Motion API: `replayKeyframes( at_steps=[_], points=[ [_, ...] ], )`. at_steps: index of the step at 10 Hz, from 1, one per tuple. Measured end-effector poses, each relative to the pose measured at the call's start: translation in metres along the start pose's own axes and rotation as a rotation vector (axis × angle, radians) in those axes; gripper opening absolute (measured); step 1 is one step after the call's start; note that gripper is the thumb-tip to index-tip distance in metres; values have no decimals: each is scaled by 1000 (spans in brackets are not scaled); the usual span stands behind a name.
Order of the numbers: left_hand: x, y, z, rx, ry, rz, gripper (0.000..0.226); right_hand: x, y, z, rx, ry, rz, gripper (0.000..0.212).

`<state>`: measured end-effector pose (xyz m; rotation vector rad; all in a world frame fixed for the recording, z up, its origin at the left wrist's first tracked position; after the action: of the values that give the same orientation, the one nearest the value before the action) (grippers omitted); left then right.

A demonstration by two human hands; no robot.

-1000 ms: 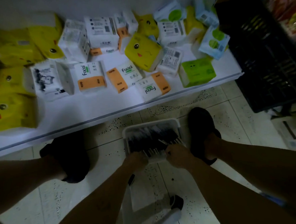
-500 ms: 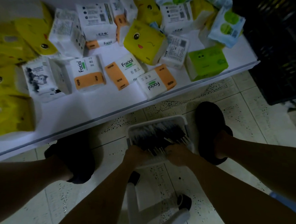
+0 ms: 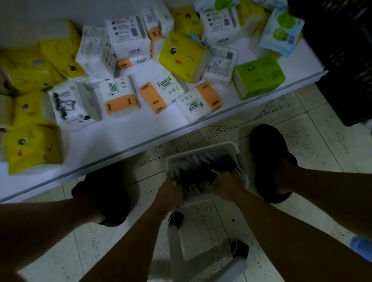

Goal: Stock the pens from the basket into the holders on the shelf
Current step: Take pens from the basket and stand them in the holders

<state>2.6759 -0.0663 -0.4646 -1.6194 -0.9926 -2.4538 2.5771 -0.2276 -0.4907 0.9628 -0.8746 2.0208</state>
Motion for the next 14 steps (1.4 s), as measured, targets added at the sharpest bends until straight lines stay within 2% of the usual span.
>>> replayKeyframes(
  at_steps=[1, 2, 3, 4, 6, 7, 8, 9, 10, 11, 12, 13, 14],
  points=[
    [8, 9, -2, 1, -64, -28, 33, 4, 2, 7, -92, 74, -94, 28],
    [14, 11, -8, 36, -76, -16, 31, 11, -1, 9, -152, -29, -147, 23],
    [21, 14, -14, 65, -84, 27, 40, 22, -4, 13, -254, -31, -176, 22],
    [33, 21, -12, -21, -62, -28, 38, 39, -9, 18, -275, 48, -130, 25],
    [62, 41, 1, -52, 72, -291, 32, 76, -27, 28, -250, 57, -42, 33],
    [90, 63, 5, 73, 56, -399, 24, 96, -34, 36, -214, 142, 8, 34],
    [102, 67, 9, 37, 143, -405, 24, 118, -38, 50, -279, 305, 64, 25],
    [123, 77, 16, -34, 177, -483, 16, 139, -43, 65, -347, 507, 168, 21],
    [146, 89, 28, -11, 225, -601, 24, 161, -58, 77, -457, 609, 288, 24],
    [166, 104, 44, -33, 286, -712, 20, 178, -76, 83, -580, 646, 348, 26],
    [184, 123, 57, -61, 307, -758, 20, 197, -93, 90, -742, 670, 456, 14],
    [206, 148, 67, -72, 340, -851, 28, 227, -109, 110, -702, 756, 575, 17],
    [238, 170, 77, -25, 309, -962, 26, 263, -120, 137, -701, 889, 660, 31]
  ],
)
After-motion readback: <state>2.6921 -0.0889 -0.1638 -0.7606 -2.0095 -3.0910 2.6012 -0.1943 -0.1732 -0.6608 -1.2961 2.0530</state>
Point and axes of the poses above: each hand's wrist, its own x-axis away from the middle knuckle, its own z-axis out of the back of the hand, y = z × x, the point moved 3 cm from there along -x, towards the middle knuckle, and after that the axes turned 1 degree about -y, right-handed, at the moved point
